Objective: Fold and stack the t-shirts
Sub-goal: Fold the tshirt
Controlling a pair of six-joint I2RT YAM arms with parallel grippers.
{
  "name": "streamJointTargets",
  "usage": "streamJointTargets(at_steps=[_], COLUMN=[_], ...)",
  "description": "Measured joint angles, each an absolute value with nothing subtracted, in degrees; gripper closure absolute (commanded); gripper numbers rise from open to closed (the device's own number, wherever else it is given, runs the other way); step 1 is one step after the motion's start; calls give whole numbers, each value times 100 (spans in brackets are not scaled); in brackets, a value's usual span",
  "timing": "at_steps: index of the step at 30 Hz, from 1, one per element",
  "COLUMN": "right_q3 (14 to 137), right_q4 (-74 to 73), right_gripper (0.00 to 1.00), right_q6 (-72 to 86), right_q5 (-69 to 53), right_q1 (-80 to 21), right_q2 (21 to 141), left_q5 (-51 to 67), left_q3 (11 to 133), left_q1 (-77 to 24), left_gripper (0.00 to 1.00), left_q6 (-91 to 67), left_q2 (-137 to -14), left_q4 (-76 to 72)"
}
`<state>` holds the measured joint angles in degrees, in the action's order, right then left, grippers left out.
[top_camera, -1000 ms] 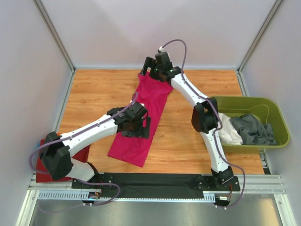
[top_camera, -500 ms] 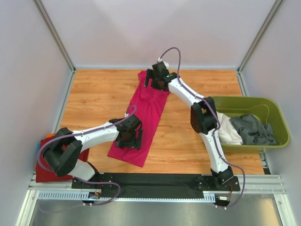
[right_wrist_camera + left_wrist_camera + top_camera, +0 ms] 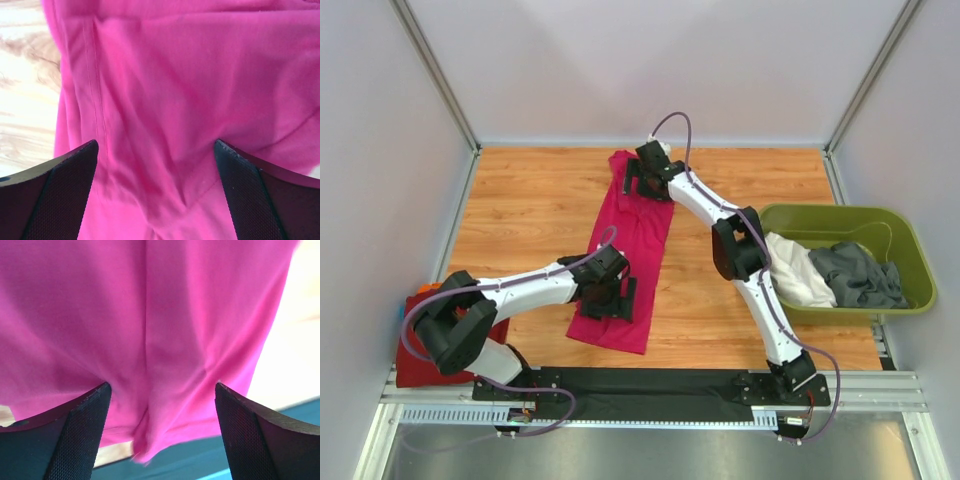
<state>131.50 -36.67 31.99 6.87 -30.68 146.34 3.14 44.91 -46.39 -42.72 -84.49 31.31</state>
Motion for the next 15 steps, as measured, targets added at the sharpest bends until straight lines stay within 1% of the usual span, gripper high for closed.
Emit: streamJointTargets(at_steps=[3,6,12,15], right_q3=[13533,13657,13806,13806], right_q4=[-3559,-3402,-3323,-3363], right_gripper=[0,0,0,0], right_q6=[3155,3155,3142,3094], right_q5=[607,517,370,137], right_q1=[-3068,-3068,-3061,-3002], right_q2=[14903,15017,15109,15041], left_q5=[528,644,655,530], left_q3=[4515,4609,4788,4936], left_q1=[-4960,-5135,-5153,-5175], left_gripper=[9,9,9,8], left_q6=[-4414,-4528,-4692,-4633], left_q2=[-8501,-8624,-8766,-8735], left_q4=[3004,2961,3131,3594])
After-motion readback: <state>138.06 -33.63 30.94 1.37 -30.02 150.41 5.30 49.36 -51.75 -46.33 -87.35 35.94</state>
